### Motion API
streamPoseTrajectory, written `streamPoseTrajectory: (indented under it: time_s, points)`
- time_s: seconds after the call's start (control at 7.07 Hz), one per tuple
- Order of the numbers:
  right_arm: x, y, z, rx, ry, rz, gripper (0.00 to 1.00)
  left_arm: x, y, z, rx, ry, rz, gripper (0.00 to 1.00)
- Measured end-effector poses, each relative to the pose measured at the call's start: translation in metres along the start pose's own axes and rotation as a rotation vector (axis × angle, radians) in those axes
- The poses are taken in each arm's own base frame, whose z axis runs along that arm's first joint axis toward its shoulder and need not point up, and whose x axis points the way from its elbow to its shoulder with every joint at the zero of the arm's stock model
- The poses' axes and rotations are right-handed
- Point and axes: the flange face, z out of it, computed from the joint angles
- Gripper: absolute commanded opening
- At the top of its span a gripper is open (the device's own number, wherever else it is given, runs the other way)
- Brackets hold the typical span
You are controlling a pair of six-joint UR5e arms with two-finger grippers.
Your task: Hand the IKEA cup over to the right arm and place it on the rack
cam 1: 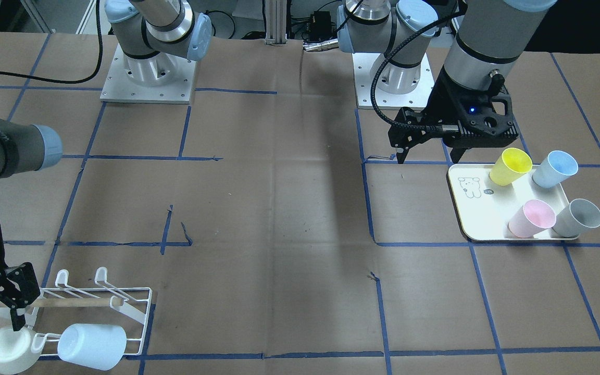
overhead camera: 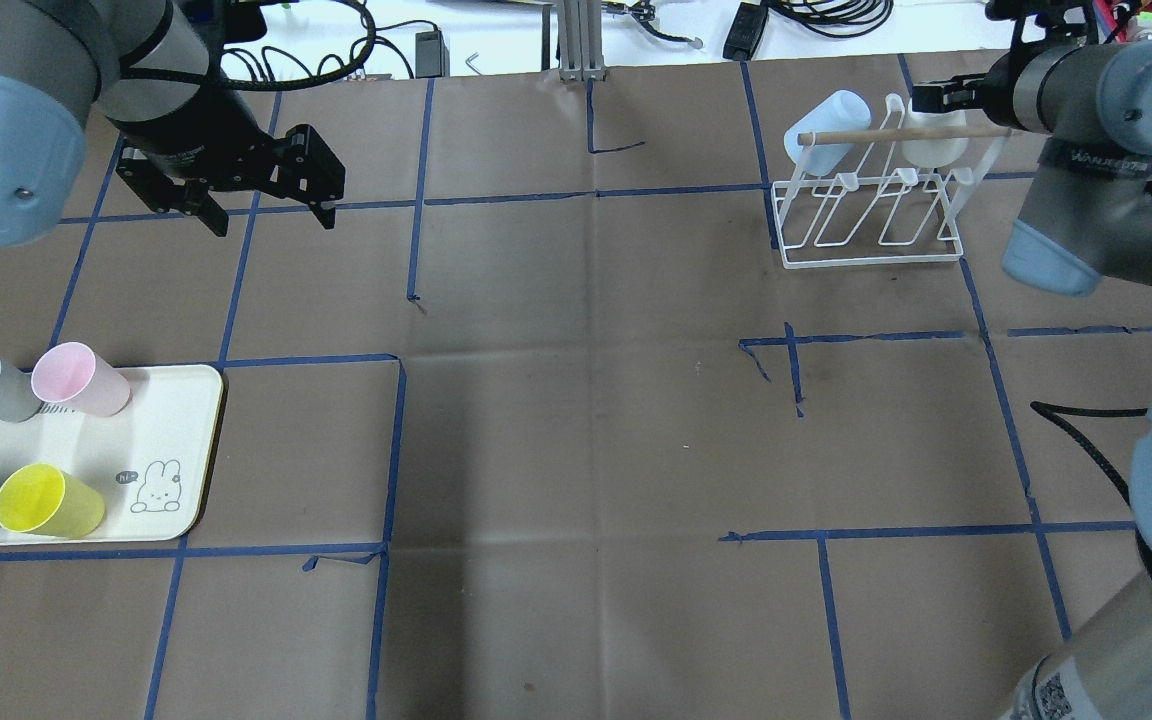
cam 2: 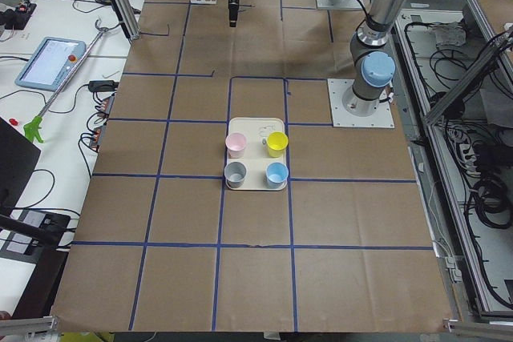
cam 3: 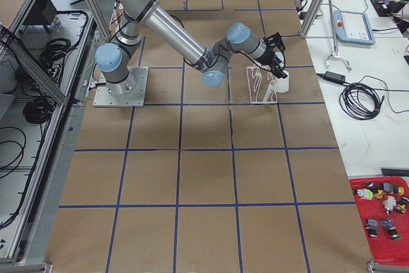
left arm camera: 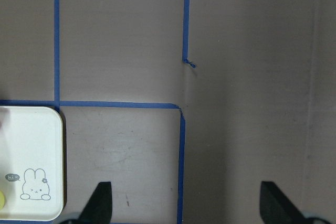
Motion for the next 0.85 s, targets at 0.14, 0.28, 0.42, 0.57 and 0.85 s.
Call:
streamPoseTrajectory:
  time_s: [0.14,0.28,0.42,0.57,0.85]
  points:
    - [-0.001,-0.011,-0.017,-0.091,-0.03,0.025,1.0,0.0,0.0,0.0,-0.001,0.0,0.0,1.0]
    - [-0.003,-0.024,-0.038,-0.17,-0.058,0.046,1.0,0.0,0.0,0.001,-0.001,0.0,0.0,1.0]
    - [-0.008,-0.041,-0.061,-0.248,-0.08,0.058,1.0,0.0,-0.001,0.001,-0.002,0.0,0.0,1.0]
    - [-0.017,-0.058,-0.084,-0.331,-0.077,0.055,1.0,0.0,-0.001,0.001,-0.002,0.0,0.0,1.0]
    - [-0.029,-0.077,-0.114,-0.435,-0.041,0.034,1.0,0.0,-0.001,0.001,-0.002,0.0,0.0,1.0]
